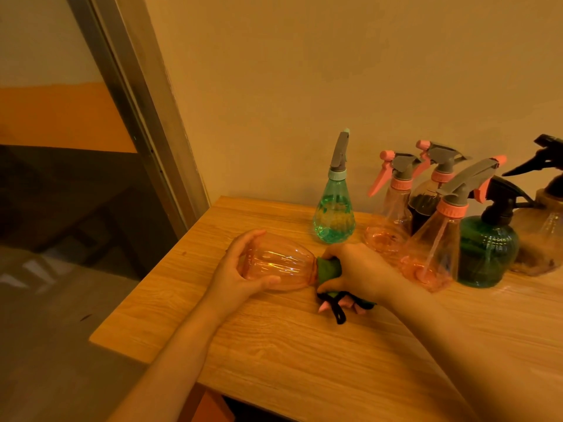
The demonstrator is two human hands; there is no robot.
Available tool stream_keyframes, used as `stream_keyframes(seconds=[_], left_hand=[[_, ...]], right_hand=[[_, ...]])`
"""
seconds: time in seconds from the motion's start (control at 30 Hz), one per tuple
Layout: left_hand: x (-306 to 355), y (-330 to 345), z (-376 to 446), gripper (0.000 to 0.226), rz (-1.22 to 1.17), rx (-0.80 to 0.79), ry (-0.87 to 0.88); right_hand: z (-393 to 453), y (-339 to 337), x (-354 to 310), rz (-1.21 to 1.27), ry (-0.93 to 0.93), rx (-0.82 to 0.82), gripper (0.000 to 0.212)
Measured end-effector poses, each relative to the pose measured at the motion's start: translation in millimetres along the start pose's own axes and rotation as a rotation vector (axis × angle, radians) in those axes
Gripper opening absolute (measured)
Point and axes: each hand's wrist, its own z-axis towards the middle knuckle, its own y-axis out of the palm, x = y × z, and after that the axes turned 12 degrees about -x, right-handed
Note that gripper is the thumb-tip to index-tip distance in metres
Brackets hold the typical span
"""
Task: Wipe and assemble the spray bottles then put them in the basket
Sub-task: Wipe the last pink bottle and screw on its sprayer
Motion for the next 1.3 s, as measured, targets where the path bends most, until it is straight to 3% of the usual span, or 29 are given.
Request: stream_keyframes(seconds=[0.23,0.43,0.53,0.6,0.7,0.77,1.07,1.2,1.3], left_hand=[[1,0,1,0.077,0.000,-0.002,-0.007],[3,1,0,0.081,-0.001,0.015,0.004],[3,1,-1,0.083,-0.009,0.013,-0.002],[4,1,-1,0.080,-0.017,0.020,-0.005],[3,1,-1,0.078,-0.020,0.026,-0.010],[3,1,-1,0.078,-0.024,0.025,-0.011],[0,2,0,0.080,-0.009,0.016,-0.005],[2,1,0,0.077,-0.021,0.002,-0.008],[1,-1,1,0.080,-0.028,-0.014,-0.015]], right_hand=[[0,4,4,0.083,-0.008,0.034,0.032],[-14,10,7,0.904,-0.023,-0.001,0.011],[-18,13,12,1.068,-0.046,0.079,0.005],[-20,17,12,0.965,-0.060,0.128,0.005],[-28,26,20,0.352,-0.126,0.212,0.032],[-37,31,26,0.153,-0.193,0.234,0.041],[-64,30,37,0.161,-0.073,0.308,0.029],[-52,32,27,0.196,-0.113,0.395,0.034],[-40,29,19,0.212,-0.164,0.364,0.036]])
